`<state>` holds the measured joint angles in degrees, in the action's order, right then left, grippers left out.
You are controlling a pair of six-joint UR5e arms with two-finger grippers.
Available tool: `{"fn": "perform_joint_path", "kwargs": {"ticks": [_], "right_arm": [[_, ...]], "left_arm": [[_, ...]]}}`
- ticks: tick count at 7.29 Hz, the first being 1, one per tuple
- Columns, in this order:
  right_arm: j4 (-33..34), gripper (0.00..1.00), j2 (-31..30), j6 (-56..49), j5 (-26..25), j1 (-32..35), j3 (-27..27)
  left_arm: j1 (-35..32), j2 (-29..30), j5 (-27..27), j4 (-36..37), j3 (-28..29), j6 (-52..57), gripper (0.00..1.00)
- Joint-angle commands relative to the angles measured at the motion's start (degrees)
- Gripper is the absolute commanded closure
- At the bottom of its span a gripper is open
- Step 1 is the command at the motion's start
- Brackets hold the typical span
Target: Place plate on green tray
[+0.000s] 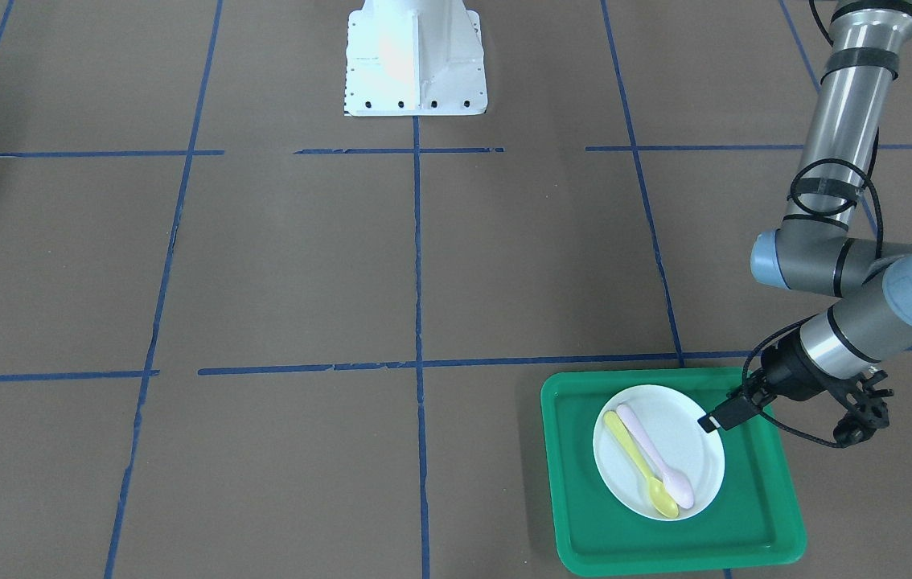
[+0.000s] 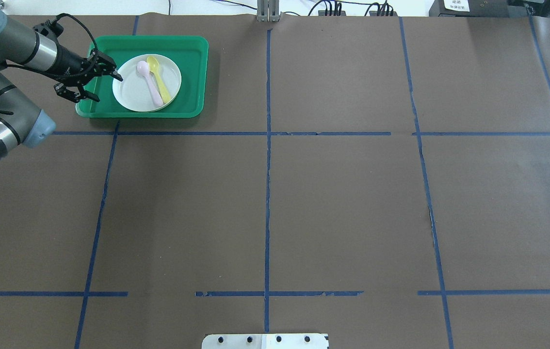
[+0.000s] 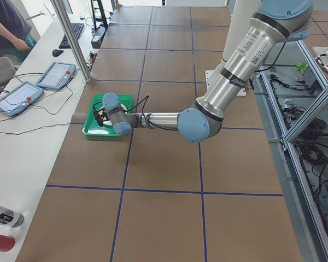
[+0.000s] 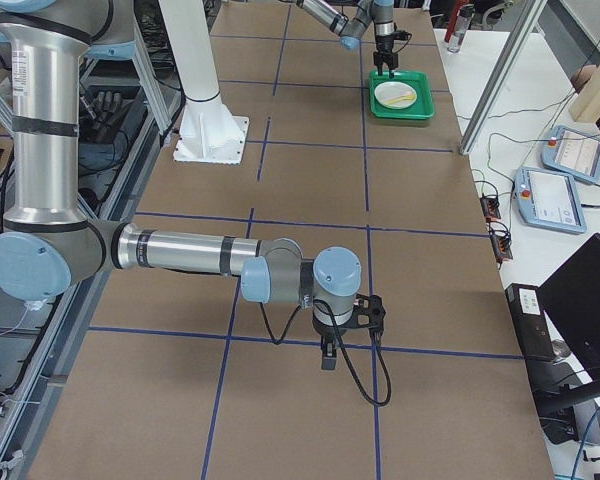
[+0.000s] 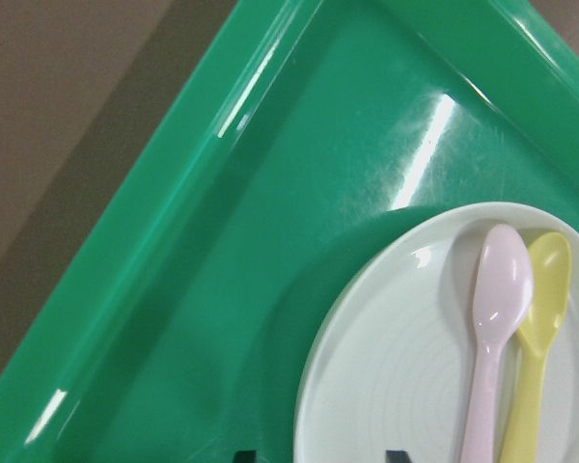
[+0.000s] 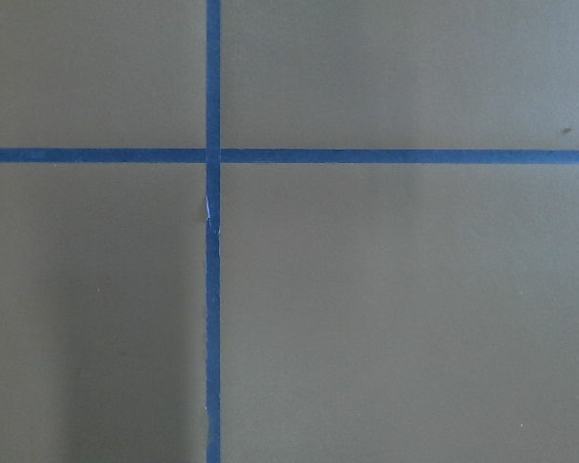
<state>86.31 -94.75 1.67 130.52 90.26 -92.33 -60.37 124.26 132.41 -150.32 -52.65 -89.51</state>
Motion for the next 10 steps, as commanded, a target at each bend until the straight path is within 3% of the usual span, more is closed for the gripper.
{"fn": "perform_joint_path", "kwargs": {"ticks": [1,3,5,6,10], "right_arm": [[-0.09,0.0,0.01,0.0,0.0,0.0,-0.04],[0.0,0.0,0.01,0.0,0.0,0.0,-0.04],[0.0,0.0,0.01,0.0,0.0,0.0,-0.04],[-0.09,0.0,0.01,0.0,0.0,0.0,-0.04],[0.0,0.0,0.01,0.0,0.0,0.0,-0.04]], "left_arm": [[-1.76,-2.42,0.48,2.29,-6.36,3.44,0.0],[-3.52,-7.69,1.62,10.97,-17.17,11.68,0.0],[-7.02,-8.33,1.53,19.85,-22.99,19.93,0.0],[-9.83,-11.82,1.53,23.81,-26.68,27.64,0.0],[-15.12,-15.88,0.65,43.86,-34.53,58.32,0.0]]}}
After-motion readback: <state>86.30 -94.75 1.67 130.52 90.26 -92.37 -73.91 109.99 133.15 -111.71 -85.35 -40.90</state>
